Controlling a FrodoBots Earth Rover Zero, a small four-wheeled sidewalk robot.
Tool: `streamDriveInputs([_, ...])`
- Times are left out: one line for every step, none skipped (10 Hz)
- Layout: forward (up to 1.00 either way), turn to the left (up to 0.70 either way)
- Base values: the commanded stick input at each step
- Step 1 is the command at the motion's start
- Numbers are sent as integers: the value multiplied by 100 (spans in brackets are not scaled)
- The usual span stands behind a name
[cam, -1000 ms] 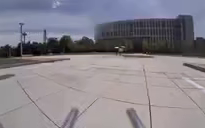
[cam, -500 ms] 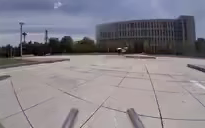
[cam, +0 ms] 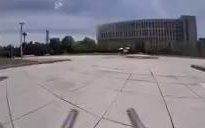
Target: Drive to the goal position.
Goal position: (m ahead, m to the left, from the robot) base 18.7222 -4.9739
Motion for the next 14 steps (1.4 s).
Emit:
streamDriveInputs([50,0])
streamDriveInputs([50,0])
streamDriveInputs([50,0])
streamDriveInputs([50,0])
streamDriveInputs([50,0])
streamDriveInputs([50,0])
streamDriveInputs([50,0])
streamDriveInputs([50,0])
streamDriveInputs([50,0])
streamDriveInputs([50,0])
streamDriveInputs([50,0])
streamDriveInputs([50,0])
streamDriveInputs([50,0])
streamDriveInputs([50,0])
